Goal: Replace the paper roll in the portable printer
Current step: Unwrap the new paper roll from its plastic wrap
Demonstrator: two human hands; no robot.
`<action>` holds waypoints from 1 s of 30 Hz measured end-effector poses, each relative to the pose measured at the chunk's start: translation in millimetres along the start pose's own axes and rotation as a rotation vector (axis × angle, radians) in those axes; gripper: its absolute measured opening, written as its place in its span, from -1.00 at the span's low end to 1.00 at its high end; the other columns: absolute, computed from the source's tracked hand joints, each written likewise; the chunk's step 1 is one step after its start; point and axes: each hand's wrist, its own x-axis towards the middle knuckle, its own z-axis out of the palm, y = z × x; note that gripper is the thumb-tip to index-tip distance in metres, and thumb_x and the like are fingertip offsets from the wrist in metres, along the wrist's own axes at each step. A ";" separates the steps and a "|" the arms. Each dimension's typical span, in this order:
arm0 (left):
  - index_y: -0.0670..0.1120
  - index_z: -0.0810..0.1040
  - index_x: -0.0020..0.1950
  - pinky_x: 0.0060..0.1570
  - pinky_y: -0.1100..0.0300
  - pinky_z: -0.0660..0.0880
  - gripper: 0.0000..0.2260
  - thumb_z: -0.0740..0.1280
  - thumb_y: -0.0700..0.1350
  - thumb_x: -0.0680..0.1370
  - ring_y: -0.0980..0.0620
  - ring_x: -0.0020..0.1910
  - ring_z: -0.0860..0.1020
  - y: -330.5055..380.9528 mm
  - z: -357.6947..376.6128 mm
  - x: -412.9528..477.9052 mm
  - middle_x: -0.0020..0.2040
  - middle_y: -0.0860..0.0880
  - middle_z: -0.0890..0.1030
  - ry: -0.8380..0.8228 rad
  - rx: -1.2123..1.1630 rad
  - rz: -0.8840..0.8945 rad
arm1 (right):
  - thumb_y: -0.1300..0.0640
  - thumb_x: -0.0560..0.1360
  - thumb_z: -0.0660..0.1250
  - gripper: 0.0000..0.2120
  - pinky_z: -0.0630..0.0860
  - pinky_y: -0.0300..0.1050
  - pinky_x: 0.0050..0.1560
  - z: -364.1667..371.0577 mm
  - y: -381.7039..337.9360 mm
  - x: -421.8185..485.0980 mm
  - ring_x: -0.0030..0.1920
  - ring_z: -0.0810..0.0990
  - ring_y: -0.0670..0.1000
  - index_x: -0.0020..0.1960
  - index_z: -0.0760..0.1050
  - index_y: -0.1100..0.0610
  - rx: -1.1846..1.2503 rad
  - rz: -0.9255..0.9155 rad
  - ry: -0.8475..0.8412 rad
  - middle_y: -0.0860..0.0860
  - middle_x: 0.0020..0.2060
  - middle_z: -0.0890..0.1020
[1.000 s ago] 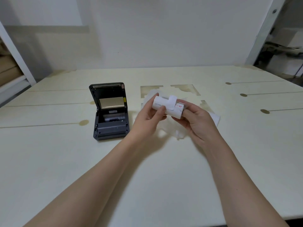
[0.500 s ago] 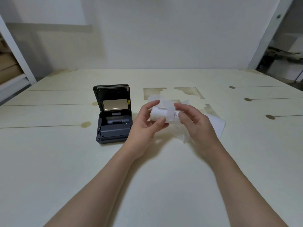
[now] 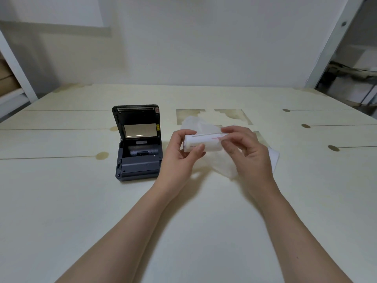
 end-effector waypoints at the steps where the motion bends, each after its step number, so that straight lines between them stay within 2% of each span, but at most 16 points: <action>1: -0.10 0.43 0.24 0.22 -0.02 0.56 -0.75 0.35 -0.24 0.58 0.05 0.00 0.64 0.3 -1.6 0.9 0.16 -0.12 0.58 0.024 -0.016 -0.003 | 0.13 0.50 0.36 -0.90 0.48 -0.12 0.14 -1.7 0.4 1.6 0.23 0.54 0.09 -0.12 0.63 -0.04 0.025 0.026 0.064 -0.19 0.07 0.61; 2: -0.11 0.43 0.24 0.20 0.04 0.57 -0.75 0.35 -0.25 0.58 0.03 0.02 0.63 0.7 -3.6 1.6 0.20 -0.18 0.55 0.040 -0.022 -0.004 | 0.13 0.53 0.34 -0.91 0.48 -0.16 0.11 -4.3 2.0 3.6 0.20 0.55 0.10 -0.10 0.63 0.02 0.010 0.069 0.141 -0.16 0.06 0.62; 4: -0.11 0.42 0.24 0.18 0.10 0.58 -0.75 0.34 -0.25 0.58 0.02 0.04 0.63 2.3 -6.8 1.6 0.20 -0.17 0.55 0.047 -0.011 -0.005 | 0.12 0.57 0.29 -0.85 0.44 -0.25 0.09 -12.2 10.7 6.9 0.20 0.51 0.07 -0.10 0.62 0.11 -0.214 0.170 0.283 -0.11 0.02 0.62; 7: -0.08 0.43 0.24 0.21 0.05 0.56 -0.74 0.34 -0.24 0.58 0.07 -0.03 0.66 3.7 -6.0 -0.7 0.17 -0.12 0.56 0.028 0.028 -0.010 | 0.05 0.58 0.24 -0.73 0.25 -0.35 0.08 -21.5 25.8 7.0 0.23 0.41 0.09 -0.15 0.61 0.16 -0.599 0.355 0.314 0.03 0.08 0.63; 9: -0.05 0.43 0.25 0.23 -0.01 0.55 -0.74 0.35 -0.22 0.58 0.04 -0.03 0.68 3.0 -4.4 -2.1 0.20 -0.14 0.57 0.012 0.068 -0.011 | 0.01 0.58 0.22 -0.70 0.26 -0.15 0.09 -25.0 27.2 7.5 0.28 0.35 0.17 -0.13 0.62 0.16 -0.695 0.453 0.345 0.07 0.15 0.59; 11: -0.02 0.44 0.24 0.24 -0.06 0.54 -0.73 0.36 -0.19 0.57 -0.01 -0.01 0.68 1.8 -3.7 -3.1 0.19 -0.12 0.58 -0.002 0.100 0.000 | -0.01 0.58 0.21 -0.70 0.30 0.01 0.17 -31.7 25.0 8.9 0.32 0.31 0.21 -0.07 0.63 0.14 -0.791 0.523 0.362 0.09 0.20 0.53; 15: 0.02 0.46 0.21 0.24 -0.10 0.53 -0.72 0.38 -0.11 0.52 -0.10 0.07 0.65 0.3 -4.6 -4.3 0.18 -0.11 0.59 -0.015 0.119 -0.002 | -0.02 0.57 0.26 -0.74 0.29 0.06 0.22 -40.8 26.2 8.4 0.31 0.29 0.22 0.01 0.66 0.11 -0.983 0.665 0.276 0.13 0.23 0.47; 21: -0.02 0.46 0.22 0.25 -0.08 0.53 -0.73 0.36 -0.18 0.55 -0.14 0.10 0.64 -1.0 -4.6 -4.1 0.19 -0.15 0.59 -0.039 0.101 -0.008 | 0.05 0.52 0.35 -0.81 0.28 0.01 0.23 -34.8 29.0 3.7 0.33 0.27 0.16 0.07 0.66 0.04 -1.050 0.615 0.211 0.01 0.32 0.43; 25: 0.04 0.47 0.19 0.25 -0.16 0.51 -0.72 0.37 -0.11 0.50 -0.15 0.10 0.65 -0.4 -3.9 -5.3 0.17 -0.16 0.59 -0.042 0.097 -0.018 | 0.06 0.46 0.42 -0.59 0.29 0.04 0.23 -32.7 31.2 3.5 0.33 0.26 0.20 0.28 0.52 0.10 -1.056 0.579 0.260 0.08 0.32 0.39; 28: 0.12 0.49 0.14 0.21 -0.29 0.48 -0.74 0.39 -0.09 0.48 -0.23 0.08 0.63 -1.1 -5.1 -5.7 0.13 -0.13 0.61 -0.047 0.120 -0.013 | 0.07 0.46 0.43 -0.56 0.39 0.02 0.23 -27.2 25.1 5.1 0.28 0.34 0.17 0.32 0.50 0.08 -0.756 0.272 0.369 0.09 0.25 0.48; 30: 0.15 0.50 0.11 0.16 -0.29 0.50 -0.74 0.40 -0.08 0.47 -0.19 -0.01 0.65 -0.7 -6.2 -6.1 0.07 -0.05 0.64 -0.056 0.146 -0.003 | 0.09 0.50 0.39 -0.65 0.46 -0.18 0.14 -19.9 15.2 4.1 0.21 0.45 0.06 0.28 0.53 0.05 -0.496 0.138 0.290 0.00 0.19 0.54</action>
